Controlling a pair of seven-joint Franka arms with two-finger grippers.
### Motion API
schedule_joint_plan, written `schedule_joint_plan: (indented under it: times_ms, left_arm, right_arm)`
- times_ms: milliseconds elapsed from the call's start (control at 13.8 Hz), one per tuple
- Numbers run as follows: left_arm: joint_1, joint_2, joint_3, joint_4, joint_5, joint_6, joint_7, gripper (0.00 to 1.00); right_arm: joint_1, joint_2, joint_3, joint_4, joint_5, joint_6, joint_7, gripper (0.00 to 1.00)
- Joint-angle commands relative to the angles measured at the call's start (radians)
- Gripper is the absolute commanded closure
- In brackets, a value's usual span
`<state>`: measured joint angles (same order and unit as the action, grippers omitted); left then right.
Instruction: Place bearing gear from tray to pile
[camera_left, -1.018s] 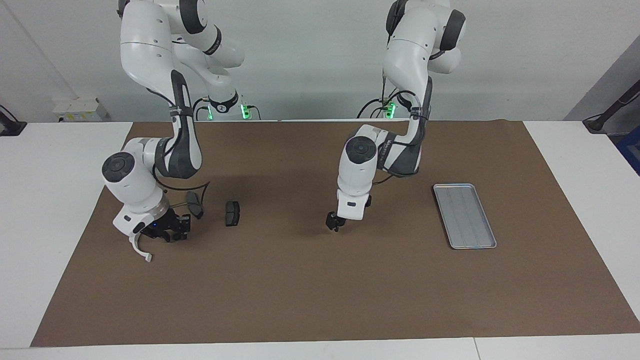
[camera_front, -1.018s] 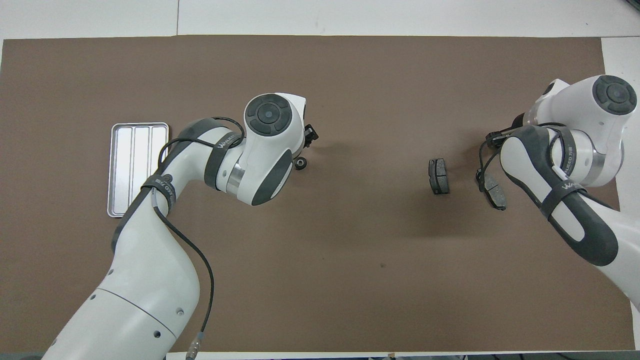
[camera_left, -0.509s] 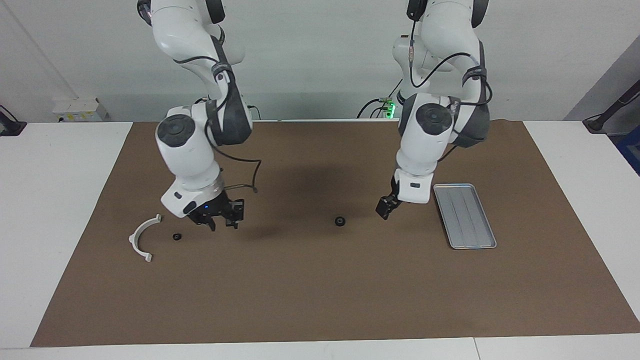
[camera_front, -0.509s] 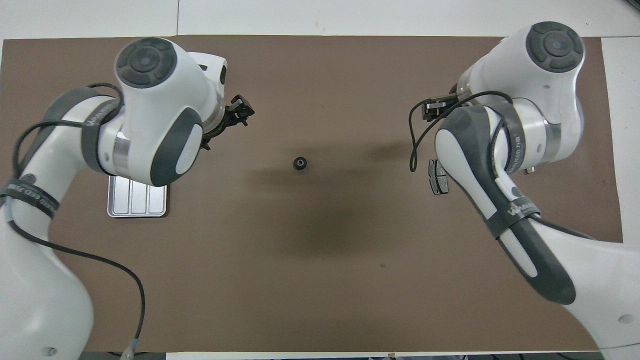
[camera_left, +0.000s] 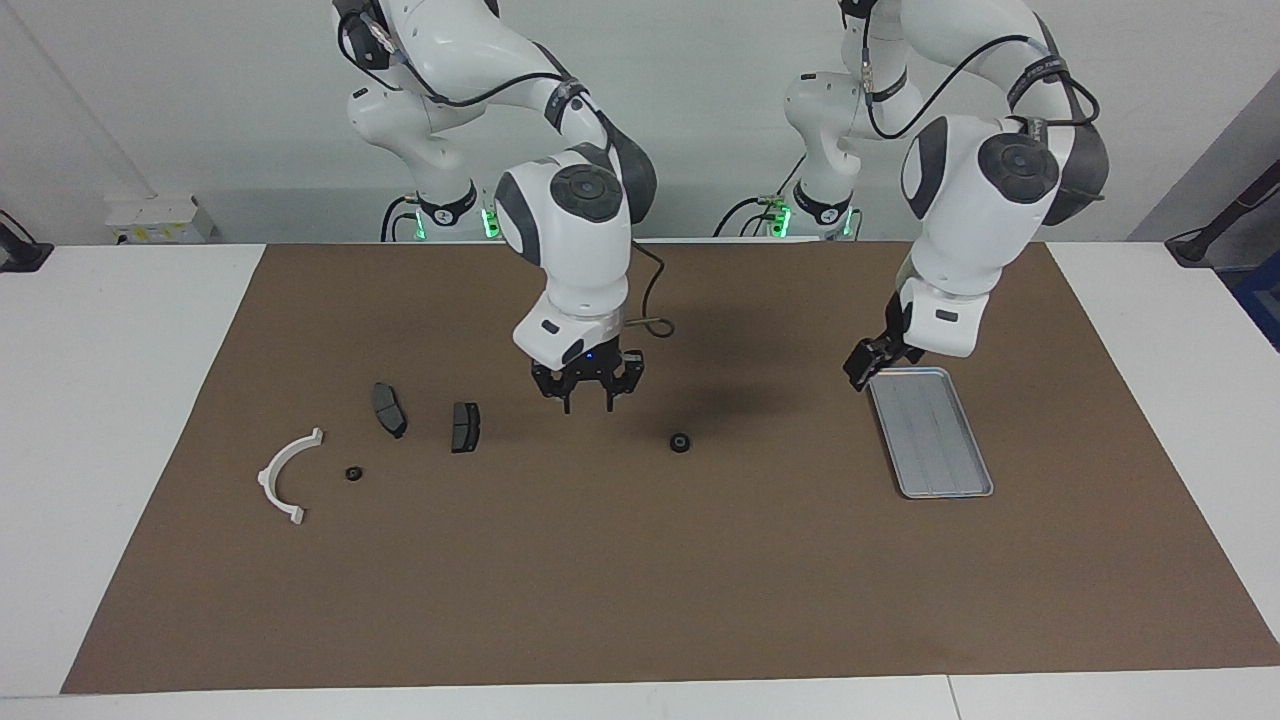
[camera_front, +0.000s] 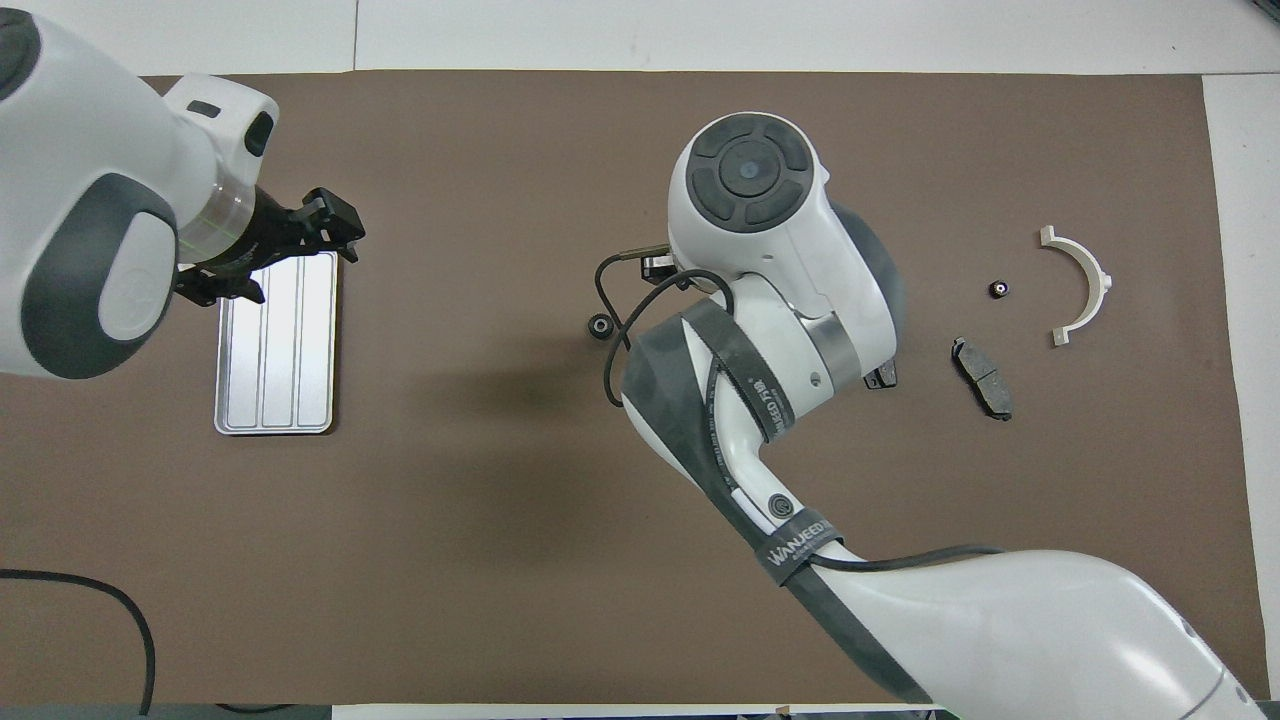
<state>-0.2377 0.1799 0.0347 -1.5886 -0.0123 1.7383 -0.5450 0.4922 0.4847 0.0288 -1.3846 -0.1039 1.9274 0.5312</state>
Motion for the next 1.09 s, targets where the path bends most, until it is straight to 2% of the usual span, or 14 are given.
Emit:
schedule_joint_plan:
  times_ms: [0,73,363,581,1018]
  left_arm:
    - [0.076,-0.104,-0.01,-0.025,0.012,-0.086,0.143,0.0]
    - [0.092,-0.131,-0.01,-0.025,0.012,-0.117,0.184,0.0]
    - [0.207,-0.18,-0.073,-0.037,0.012,-0.192,0.264,0.0]
    - [0.212,-0.262,-0.076,-0.164,0.011,-0.177,0.293,0.0]
    - [0.23,-0.235,-0.075,-0.151,-0.006,-0.056,0.307,0.0]
  right_arm:
    - [0.055,0.197,-0.001,0.235,-0.013,-0.013,0.116,0.44]
    - [0.065,0.237,-0.001,0.278,-0.01,0.004,0.139,0.44]
    - [0.107,0.29,0.017,0.283,0.001,0.071,0.171,0.44]
    - [0.117,0.313,0.019,0.279,0.016,0.097,0.176,0.44]
    - [0.101,0.318,0.019,0.191,0.044,0.232,0.171,0.44]
